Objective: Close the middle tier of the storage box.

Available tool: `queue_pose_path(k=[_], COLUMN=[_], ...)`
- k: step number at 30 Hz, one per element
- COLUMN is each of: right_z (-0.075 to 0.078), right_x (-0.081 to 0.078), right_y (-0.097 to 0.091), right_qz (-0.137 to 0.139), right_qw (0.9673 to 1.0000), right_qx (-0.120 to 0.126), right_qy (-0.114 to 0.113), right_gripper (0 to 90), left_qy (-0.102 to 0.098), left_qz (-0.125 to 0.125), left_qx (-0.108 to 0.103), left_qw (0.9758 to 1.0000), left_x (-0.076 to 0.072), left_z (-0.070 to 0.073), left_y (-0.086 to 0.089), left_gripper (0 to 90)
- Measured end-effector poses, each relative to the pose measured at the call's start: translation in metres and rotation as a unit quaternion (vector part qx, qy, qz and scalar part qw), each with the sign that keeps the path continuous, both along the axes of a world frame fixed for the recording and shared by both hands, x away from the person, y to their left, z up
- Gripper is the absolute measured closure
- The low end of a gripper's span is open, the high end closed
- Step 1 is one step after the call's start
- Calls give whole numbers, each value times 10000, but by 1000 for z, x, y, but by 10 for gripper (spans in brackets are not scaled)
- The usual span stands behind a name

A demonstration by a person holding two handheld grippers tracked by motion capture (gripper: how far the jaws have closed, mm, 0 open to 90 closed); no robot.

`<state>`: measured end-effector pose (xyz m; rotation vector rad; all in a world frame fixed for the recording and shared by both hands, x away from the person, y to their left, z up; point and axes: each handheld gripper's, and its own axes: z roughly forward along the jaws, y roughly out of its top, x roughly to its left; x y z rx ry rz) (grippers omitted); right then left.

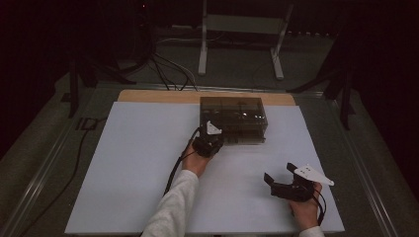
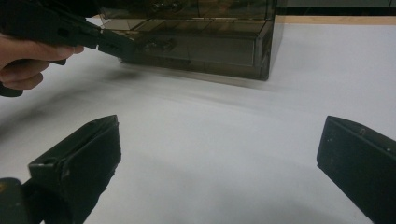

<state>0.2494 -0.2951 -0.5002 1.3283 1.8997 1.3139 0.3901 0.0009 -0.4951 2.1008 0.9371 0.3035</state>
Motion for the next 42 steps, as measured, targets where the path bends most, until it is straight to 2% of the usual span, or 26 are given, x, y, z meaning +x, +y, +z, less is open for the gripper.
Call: queue_pose_path(k=[42], right_z=[0], right_x=[1], right_y=[-3], right_qz=[-41], right_qw=[10000], right_qx=[21], right_qy=[18], right_gripper=[0], left_qy=[-36], left_qz=[109], left_qx=[60], left_qw=[9999], left_x=[9], left_z=[-1], left_y=[-8], left_gripper=[900])
